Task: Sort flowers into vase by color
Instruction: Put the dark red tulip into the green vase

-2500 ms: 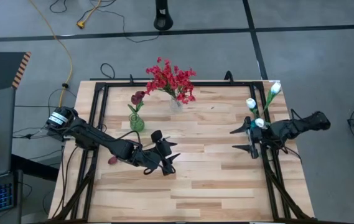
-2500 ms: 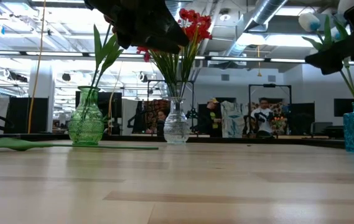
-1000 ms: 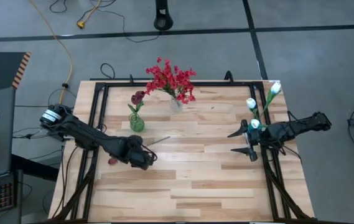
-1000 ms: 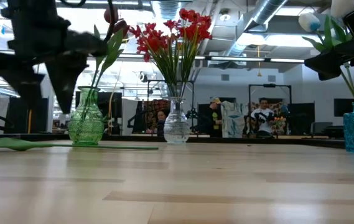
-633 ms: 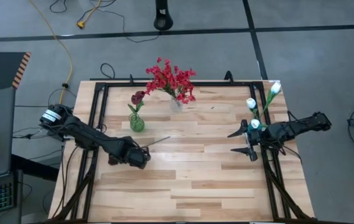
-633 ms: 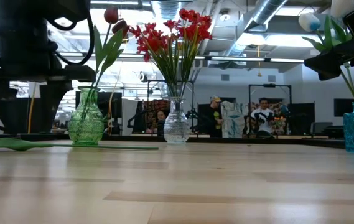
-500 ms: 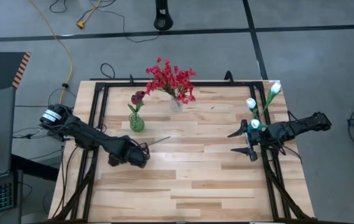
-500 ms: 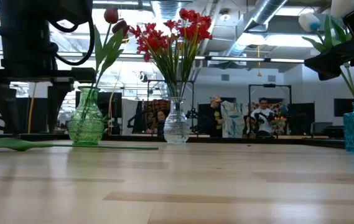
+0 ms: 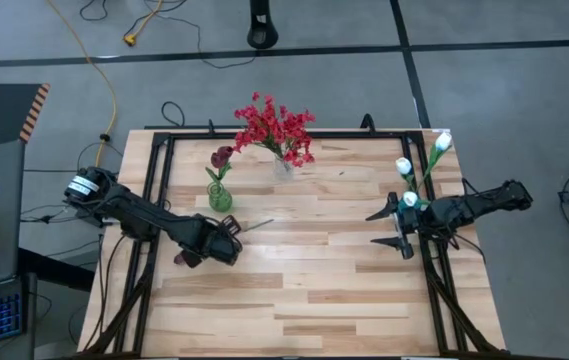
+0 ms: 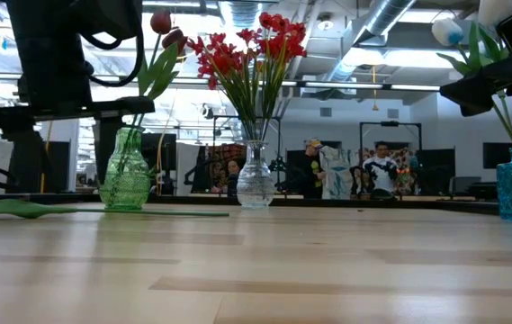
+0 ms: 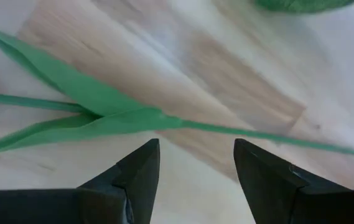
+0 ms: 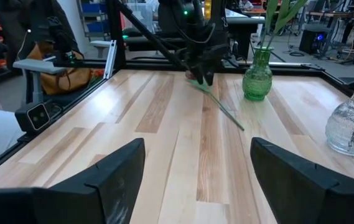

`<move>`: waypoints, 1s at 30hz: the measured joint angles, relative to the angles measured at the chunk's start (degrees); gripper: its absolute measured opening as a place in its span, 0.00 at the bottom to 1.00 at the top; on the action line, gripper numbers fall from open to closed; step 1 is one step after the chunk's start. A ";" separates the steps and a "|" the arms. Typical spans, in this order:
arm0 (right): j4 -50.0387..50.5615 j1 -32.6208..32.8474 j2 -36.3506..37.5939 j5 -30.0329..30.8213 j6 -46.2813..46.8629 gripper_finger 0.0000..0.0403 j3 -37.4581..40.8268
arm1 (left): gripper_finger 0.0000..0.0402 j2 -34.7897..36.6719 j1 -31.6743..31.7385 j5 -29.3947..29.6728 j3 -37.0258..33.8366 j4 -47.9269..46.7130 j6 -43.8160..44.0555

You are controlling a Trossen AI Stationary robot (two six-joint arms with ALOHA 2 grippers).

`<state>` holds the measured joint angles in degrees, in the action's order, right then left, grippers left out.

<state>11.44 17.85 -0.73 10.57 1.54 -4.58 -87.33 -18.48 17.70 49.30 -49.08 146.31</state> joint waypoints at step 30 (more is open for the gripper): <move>0.02 0.00 0.01 -0.02 0.00 0.79 0.04 | 0.48 0.00 2.51 -7.92 -2.31 -3.58 33.69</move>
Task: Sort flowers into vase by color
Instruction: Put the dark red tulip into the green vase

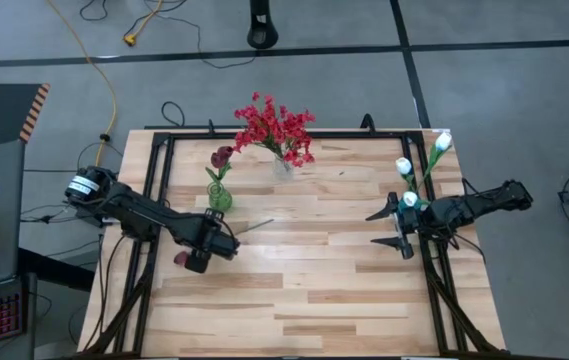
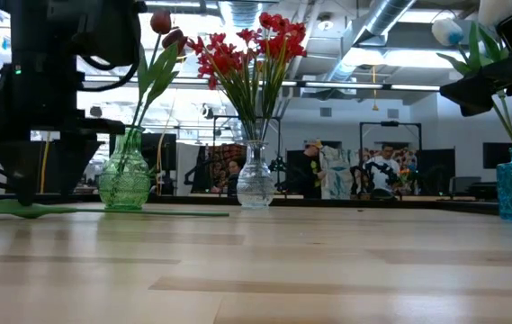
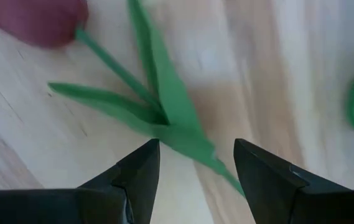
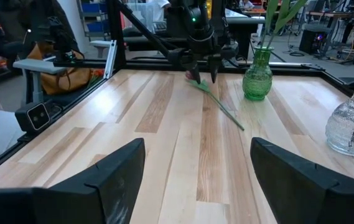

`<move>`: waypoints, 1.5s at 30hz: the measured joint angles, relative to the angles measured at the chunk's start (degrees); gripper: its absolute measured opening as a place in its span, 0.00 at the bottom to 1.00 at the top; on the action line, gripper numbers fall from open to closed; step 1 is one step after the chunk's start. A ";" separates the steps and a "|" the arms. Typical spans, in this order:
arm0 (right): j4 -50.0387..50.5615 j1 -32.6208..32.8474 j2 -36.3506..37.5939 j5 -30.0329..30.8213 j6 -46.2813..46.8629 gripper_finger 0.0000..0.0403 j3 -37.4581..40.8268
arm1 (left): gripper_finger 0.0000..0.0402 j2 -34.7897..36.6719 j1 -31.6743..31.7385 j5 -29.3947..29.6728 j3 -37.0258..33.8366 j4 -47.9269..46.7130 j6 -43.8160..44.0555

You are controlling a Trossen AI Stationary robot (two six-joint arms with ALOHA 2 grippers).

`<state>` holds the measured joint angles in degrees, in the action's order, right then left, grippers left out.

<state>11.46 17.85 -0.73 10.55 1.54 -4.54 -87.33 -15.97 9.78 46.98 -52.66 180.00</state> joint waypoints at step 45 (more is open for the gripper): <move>-0.33 0.02 0.02 -0.02 -0.02 0.79 0.02 | 0.01 -0.11 -0.39 5.20 -4.37 13.45 -8.27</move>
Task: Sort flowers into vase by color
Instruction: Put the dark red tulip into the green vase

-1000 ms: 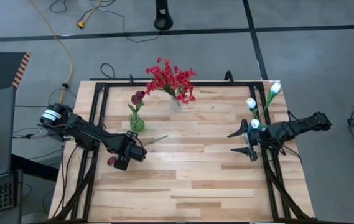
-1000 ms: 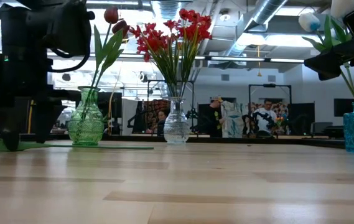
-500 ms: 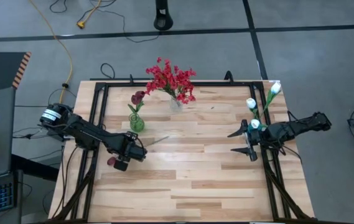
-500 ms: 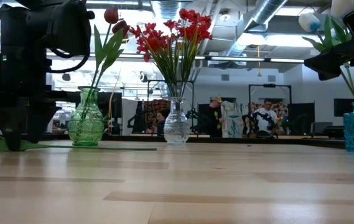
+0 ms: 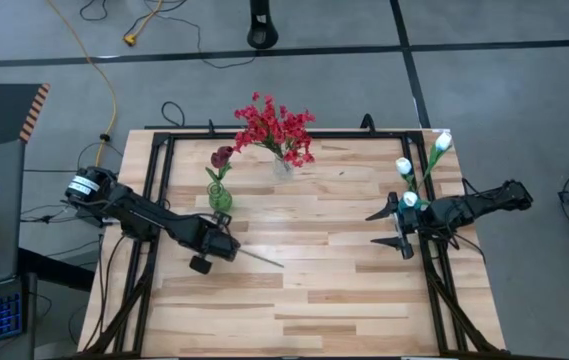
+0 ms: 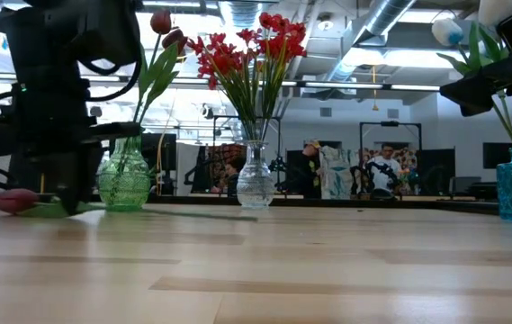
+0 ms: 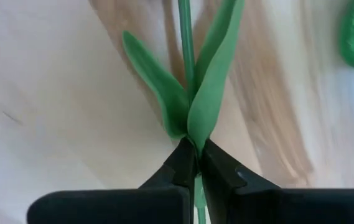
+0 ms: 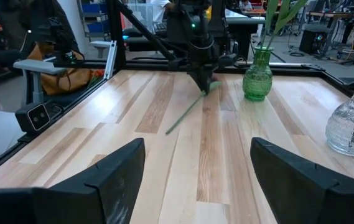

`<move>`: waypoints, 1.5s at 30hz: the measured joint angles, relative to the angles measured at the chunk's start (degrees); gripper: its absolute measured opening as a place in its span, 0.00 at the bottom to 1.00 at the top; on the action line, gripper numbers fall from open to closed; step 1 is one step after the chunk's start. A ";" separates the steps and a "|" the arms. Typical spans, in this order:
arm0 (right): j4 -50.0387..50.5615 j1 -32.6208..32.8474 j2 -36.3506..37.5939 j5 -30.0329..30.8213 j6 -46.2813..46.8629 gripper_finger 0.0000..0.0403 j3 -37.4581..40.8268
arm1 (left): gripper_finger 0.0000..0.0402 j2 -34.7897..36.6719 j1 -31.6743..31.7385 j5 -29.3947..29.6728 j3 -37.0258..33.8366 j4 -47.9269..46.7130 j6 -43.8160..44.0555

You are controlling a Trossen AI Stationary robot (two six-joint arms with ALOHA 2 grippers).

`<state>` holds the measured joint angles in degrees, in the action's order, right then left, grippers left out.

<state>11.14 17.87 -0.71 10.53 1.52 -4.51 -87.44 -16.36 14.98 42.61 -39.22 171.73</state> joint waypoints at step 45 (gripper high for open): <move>-0.02 0.00 -0.01 0.00 0.01 0.79 0.00 | 0.00 0.13 -15.68 30.71 23.07 -32.32 -13.03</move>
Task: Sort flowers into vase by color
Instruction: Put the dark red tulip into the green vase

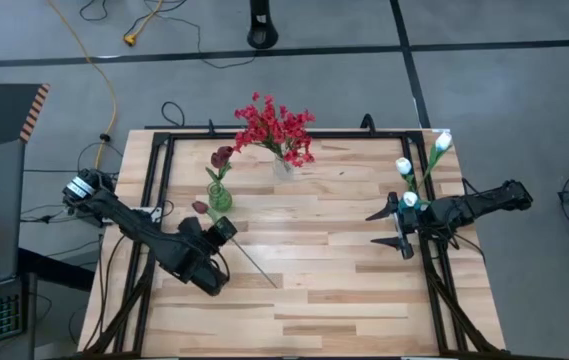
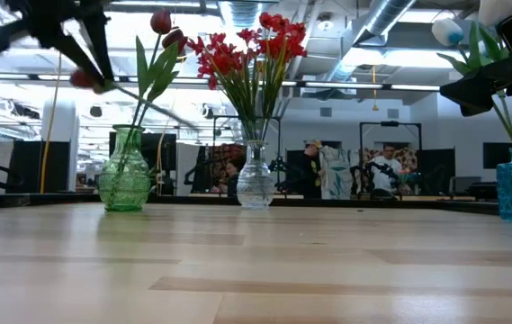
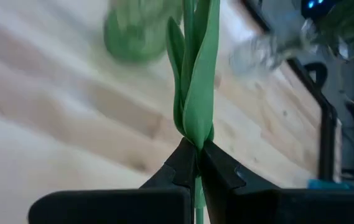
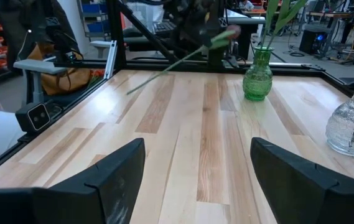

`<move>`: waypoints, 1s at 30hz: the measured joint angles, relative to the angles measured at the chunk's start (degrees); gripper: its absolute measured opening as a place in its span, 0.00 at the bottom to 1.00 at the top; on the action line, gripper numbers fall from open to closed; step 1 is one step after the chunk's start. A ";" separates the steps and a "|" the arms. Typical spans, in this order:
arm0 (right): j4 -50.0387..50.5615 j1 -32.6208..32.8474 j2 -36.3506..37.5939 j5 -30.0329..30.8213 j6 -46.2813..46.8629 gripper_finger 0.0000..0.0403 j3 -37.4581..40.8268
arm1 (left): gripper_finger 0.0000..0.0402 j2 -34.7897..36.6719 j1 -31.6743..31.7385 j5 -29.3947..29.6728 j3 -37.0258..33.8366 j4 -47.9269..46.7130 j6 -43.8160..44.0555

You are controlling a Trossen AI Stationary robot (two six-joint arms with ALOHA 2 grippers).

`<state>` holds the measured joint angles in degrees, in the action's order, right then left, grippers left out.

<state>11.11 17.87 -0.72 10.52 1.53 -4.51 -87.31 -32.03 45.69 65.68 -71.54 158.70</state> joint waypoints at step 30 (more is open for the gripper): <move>-0.01 0.00 0.00 -0.03 0.01 0.79 0.00 | 0.00 18.74 7.63 28.50 8.21 -18.54 -55.53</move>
<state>11.11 17.87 -0.72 10.49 1.54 -4.51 -68.57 -24.40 74.19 73.89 -90.07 103.17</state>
